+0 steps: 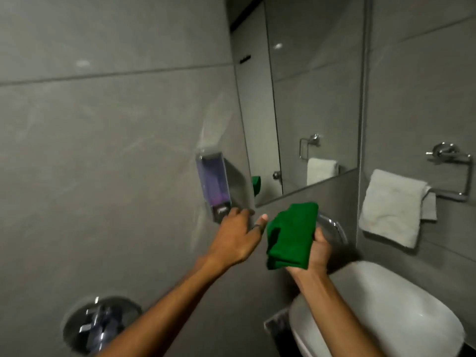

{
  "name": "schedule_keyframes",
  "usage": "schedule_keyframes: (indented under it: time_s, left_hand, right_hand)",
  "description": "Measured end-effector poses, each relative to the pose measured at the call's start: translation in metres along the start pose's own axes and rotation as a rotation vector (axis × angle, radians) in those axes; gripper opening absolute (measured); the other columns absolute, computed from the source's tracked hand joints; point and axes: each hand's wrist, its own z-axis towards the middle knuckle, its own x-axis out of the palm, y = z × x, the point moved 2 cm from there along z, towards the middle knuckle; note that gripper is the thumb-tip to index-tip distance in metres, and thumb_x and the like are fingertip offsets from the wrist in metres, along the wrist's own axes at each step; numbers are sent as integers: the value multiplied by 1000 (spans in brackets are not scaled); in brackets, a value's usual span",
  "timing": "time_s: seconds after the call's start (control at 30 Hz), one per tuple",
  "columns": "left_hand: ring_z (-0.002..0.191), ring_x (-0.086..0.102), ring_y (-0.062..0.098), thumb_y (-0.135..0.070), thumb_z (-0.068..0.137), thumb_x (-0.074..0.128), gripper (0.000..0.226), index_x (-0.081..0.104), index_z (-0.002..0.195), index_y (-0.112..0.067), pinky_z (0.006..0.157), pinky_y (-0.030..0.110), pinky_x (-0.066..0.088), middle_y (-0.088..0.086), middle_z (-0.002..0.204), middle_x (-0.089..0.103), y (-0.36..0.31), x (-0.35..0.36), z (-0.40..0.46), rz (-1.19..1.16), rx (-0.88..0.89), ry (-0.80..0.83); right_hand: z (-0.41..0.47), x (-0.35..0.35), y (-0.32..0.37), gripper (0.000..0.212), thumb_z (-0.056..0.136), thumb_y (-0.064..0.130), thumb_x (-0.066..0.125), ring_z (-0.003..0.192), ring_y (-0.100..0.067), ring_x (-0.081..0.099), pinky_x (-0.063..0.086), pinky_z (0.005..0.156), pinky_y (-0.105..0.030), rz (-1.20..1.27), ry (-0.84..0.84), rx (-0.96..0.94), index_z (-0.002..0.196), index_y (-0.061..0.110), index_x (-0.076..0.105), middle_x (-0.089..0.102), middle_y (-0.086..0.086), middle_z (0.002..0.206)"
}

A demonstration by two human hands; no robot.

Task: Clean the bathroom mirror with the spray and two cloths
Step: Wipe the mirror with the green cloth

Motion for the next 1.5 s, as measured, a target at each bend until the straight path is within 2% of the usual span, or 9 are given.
schedule_keyframes:
  time_s: [0.17,0.27,0.33,0.4,0.5,0.87,1.17,1.33,1.5]
  left_hand:
    - [135,53,31,-48,101,46,53,58,139,-13,115,46,45,15,143,54,-38,-84,104,258,344,-283]
    - [160,19,35,-50,101,40,64,43,154,-13,131,53,19,17,166,33,-36,-129,166,568,370,-416]
    - [163,-2,33,-56,102,30,74,24,164,-15,133,51,1,13,176,11,-21,-149,195,740,320,-444]
    - [163,-6,31,-60,103,18,78,9,167,-18,133,50,-5,11,177,2,-3,-158,210,863,309,-478]
    - [164,-2,30,-61,105,13,77,4,168,-19,133,53,0,9,177,1,14,-152,218,991,363,-581]
    - [164,-3,32,-63,104,14,78,2,168,-22,131,60,2,7,177,-1,12,-136,236,1016,360,-762]
    - [164,-7,29,-64,103,12,78,2,168,-21,131,61,3,6,178,-4,13,-137,236,1043,359,-812]
    - [164,-6,29,-62,104,15,77,3,168,-20,131,60,3,6,178,-3,12,-137,235,1032,361,-821]
    - [164,-5,29,-61,104,16,77,3,168,-20,132,58,0,7,178,-2,10,-138,232,1025,361,-814]
  right_hand:
    - [54,75,54,54,105,54,30,78,-25,64,51,74,-33,-134,111,-277,102,20,71,70,-9,88]
    - [82,109,44,49,106,51,31,118,-20,57,50,94,-27,-326,272,-398,139,27,58,65,1,129]
    - [105,113,8,56,105,54,22,151,-9,27,28,124,-31,-685,440,-525,158,36,25,29,18,164]
    - [129,104,-29,55,105,50,12,158,-11,-4,1,130,-42,-1258,520,-805,158,42,2,-8,16,169]
    - [167,83,-45,59,105,48,15,159,-17,-1,-5,129,-48,-1732,429,-1221,161,35,2,-7,10,172]
    - [287,40,101,62,102,41,20,159,-21,16,17,126,-56,-1601,269,-1423,162,25,17,16,-2,171]
    - [355,20,222,64,102,45,19,159,-23,7,11,128,-54,-1441,7,-1215,162,23,14,8,-5,172]
    - [341,42,202,68,100,48,15,159,-26,4,9,127,-57,-1384,-86,-1179,162,21,13,6,-6,172]
    - [268,92,92,62,103,41,15,160,-27,4,10,128,-57,-1518,83,-1380,162,24,8,7,-6,172]
